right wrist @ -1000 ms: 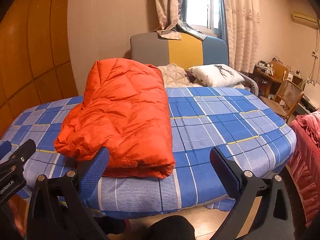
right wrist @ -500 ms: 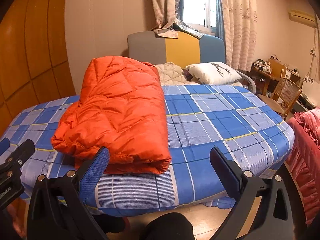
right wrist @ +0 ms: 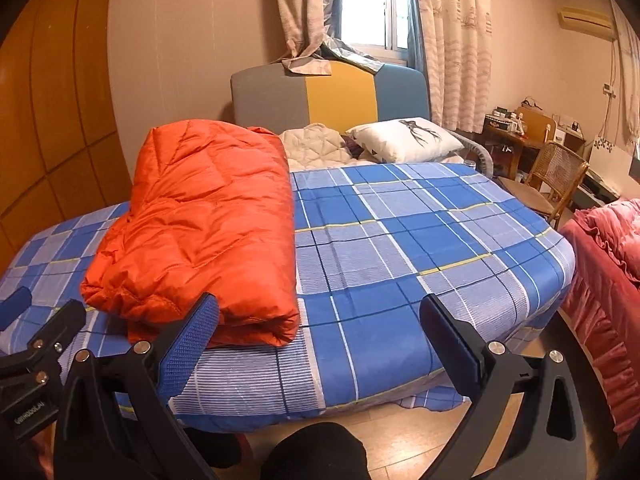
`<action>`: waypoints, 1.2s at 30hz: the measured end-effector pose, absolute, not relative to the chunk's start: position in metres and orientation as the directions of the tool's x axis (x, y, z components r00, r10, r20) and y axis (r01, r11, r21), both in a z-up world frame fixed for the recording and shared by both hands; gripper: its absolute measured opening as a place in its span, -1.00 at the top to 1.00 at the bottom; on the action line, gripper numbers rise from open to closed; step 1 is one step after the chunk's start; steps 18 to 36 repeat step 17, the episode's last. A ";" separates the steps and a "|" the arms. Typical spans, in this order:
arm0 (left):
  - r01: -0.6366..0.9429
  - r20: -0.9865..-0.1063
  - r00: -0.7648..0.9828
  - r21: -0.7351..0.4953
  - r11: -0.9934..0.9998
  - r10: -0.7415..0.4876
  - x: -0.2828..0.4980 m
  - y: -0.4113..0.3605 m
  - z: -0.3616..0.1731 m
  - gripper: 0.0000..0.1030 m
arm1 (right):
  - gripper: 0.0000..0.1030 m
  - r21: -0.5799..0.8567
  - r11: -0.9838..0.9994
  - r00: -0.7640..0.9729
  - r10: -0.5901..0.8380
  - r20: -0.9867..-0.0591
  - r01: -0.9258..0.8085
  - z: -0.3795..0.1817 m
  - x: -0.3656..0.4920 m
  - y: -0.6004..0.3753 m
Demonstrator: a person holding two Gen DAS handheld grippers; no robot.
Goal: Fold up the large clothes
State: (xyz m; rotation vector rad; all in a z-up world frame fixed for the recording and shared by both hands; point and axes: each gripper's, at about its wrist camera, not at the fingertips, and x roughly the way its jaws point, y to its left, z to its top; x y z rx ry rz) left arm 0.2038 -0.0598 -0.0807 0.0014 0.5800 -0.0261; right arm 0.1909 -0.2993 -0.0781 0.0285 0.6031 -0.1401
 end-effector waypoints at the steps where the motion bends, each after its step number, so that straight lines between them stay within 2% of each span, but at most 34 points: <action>1: 0.029 -0.550 0.834 -0.011 1.000 -0.031 0.204 -0.060 -0.082 -0.96 | -0.94 -0.016 0.990 0.813 -0.122 -0.569 0.137 -0.079 0.192 -0.299; 4: 0.015 -0.527 0.850 0.005 1.000 -0.010 0.201 -0.060 -0.083 -0.96 | -0.94 -0.016 0.992 0.811 -0.111 -0.574 0.124 -0.083 0.192 -0.298; 16: -0.036 -0.565 0.825 -0.045 0.998 0.005 0.209 -0.049 -0.087 -0.96 | -0.94 0.004 0.994 0.806 -0.090 -0.585 0.114 -0.089 0.195 -0.295; 36: -0.037 -0.565 0.825 -0.050 0.998 0.002 0.208 -0.047 -0.088 -0.96 | -0.94 0.003 0.994 0.806 -0.091 -0.585 0.114 -0.089 0.195 -0.295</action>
